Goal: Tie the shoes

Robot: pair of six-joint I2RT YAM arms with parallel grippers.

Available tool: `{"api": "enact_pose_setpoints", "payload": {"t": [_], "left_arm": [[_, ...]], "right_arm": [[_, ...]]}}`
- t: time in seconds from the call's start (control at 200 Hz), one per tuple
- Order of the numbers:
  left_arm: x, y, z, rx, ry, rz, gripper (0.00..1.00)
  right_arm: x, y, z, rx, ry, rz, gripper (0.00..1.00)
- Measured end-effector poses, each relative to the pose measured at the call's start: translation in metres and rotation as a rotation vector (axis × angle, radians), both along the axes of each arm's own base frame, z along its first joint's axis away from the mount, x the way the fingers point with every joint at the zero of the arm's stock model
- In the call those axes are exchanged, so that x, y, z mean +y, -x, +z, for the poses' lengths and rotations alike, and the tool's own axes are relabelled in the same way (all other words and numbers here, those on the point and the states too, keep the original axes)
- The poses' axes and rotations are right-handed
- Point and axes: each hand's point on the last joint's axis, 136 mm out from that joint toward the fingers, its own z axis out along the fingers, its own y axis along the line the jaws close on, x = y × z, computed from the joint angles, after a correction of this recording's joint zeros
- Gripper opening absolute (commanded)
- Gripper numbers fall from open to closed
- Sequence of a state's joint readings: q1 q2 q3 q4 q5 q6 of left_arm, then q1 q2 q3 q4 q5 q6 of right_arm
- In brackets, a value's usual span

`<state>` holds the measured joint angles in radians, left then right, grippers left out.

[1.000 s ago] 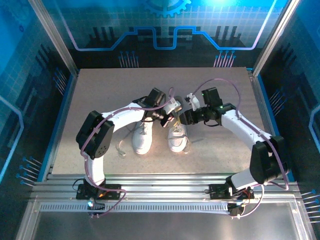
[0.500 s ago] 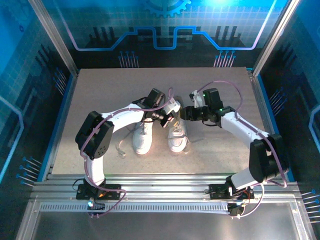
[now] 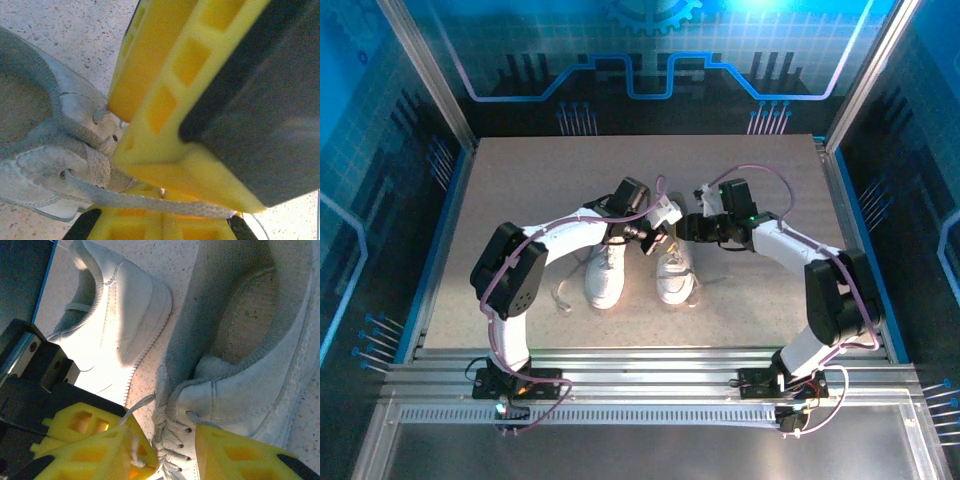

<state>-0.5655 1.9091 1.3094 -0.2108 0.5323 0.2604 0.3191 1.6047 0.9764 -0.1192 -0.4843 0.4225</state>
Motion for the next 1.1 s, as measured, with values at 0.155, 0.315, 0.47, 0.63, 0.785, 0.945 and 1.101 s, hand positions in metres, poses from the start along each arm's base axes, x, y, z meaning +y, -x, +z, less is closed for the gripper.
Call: {"api": "enact_pose_setpoints", "payload": {"t": [0.155,0.315,0.47,0.63,0.785,0.945,1.101], "left_arm": [[0.000,-0.001,0.000,-0.004,0.004,0.001,0.01],[0.002,0.002,0.000,-0.010,0.011,-0.002,0.29],[0.017,0.011,0.006,-0.011,0.022,0.024,0.41],[0.041,0.021,0.024,-0.048,0.049,0.065,0.45],[0.050,0.029,0.053,-0.122,0.106,0.083,0.48],[0.033,0.024,0.081,-0.181,0.218,0.086,0.49],[-0.003,0.023,0.086,-0.196,0.280,0.041,0.46]], "right_arm": [[0.003,0.000,0.001,-0.001,-0.012,0.008,0.00],[0.001,-0.001,0.008,-0.030,-0.003,0.000,0.00],[-0.009,0.001,0.043,-0.149,0.042,-0.024,0.00],[-0.010,0.008,0.092,-0.300,0.084,-0.008,0.00],[0.001,0.017,0.124,-0.399,0.108,0.036,0.00],[0.008,0.025,0.139,-0.436,0.115,0.066,0.00],[0.011,0.028,0.150,-0.455,0.106,0.072,0.00]]}}
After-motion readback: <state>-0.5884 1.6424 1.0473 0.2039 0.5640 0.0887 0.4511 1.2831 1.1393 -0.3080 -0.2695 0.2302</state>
